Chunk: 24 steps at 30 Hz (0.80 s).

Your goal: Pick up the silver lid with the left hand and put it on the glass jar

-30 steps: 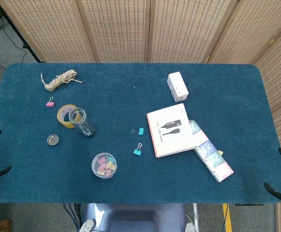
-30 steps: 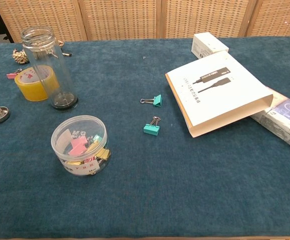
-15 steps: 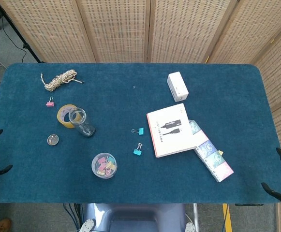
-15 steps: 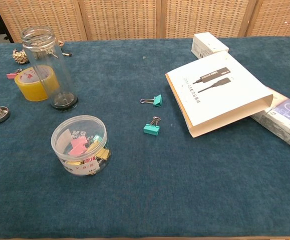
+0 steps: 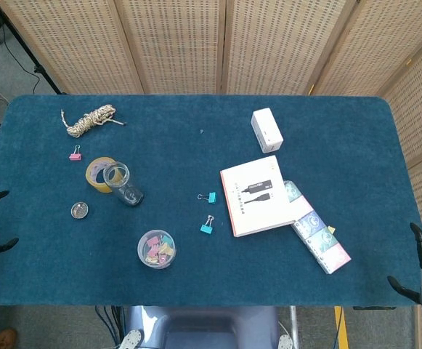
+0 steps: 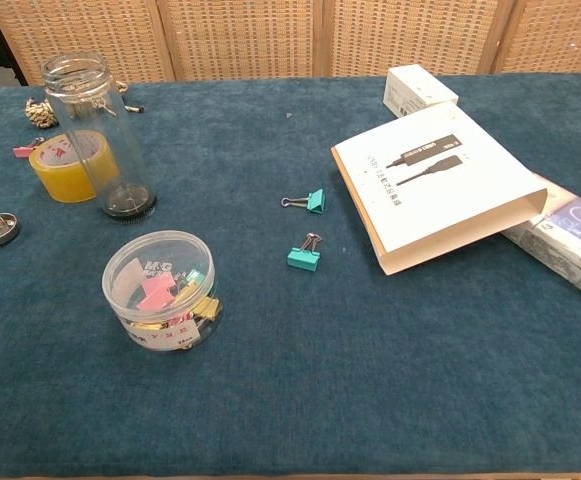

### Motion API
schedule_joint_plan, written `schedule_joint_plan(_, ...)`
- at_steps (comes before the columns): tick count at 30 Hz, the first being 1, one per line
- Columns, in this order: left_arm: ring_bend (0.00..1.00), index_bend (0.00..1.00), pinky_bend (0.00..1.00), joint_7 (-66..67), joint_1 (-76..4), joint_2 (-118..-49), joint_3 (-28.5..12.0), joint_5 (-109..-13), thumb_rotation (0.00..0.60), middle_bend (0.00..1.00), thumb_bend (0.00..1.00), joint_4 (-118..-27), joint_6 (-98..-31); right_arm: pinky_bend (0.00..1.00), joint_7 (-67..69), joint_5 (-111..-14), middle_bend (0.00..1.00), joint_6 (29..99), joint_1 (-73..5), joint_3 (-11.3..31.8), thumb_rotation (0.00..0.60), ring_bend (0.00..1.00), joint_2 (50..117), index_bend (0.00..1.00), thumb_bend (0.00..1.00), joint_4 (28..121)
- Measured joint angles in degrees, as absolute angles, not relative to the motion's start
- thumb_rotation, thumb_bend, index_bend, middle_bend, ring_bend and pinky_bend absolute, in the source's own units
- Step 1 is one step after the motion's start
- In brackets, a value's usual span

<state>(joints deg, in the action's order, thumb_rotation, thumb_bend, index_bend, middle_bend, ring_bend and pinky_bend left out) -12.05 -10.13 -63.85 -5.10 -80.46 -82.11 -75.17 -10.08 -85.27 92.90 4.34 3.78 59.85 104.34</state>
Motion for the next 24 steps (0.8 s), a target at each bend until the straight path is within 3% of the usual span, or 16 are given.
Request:
schedule_joint_plan(10,0.00,0.40,0.00,-15.7,-18.9,-70.7,-7.1,-77.9,0.600,0.00,0.17,-70.5,-61.9,0.00,-8.4,-85.8,0.00,92.3,3.4,4.3,0.600,0.00,60.8,0.02,0.00,100.5)
schedule_joint_plan(18,0.00,0.44,0.00,-16.2,-24.1,-76.2,-8.0,-78.0,0.600,0.00,0.26,-65.0,-57.6,0.00,-7.1,-85.5,0.00,92.2,3.2,4.7,0.600,0.00,61.1,0.02,0.00,99.3)
schedule_joint_plan(24,0.00,0.48,0.00,-13.8,-25.4,-78.3,-8.2,-76.9,0.600,0.00,0.27,-64.6,-56.5,0.00,-6.6,-85.6,0.00,92.3,3.1,4.7,0.600,0.00,61.3,0.02,0.00,99.0)
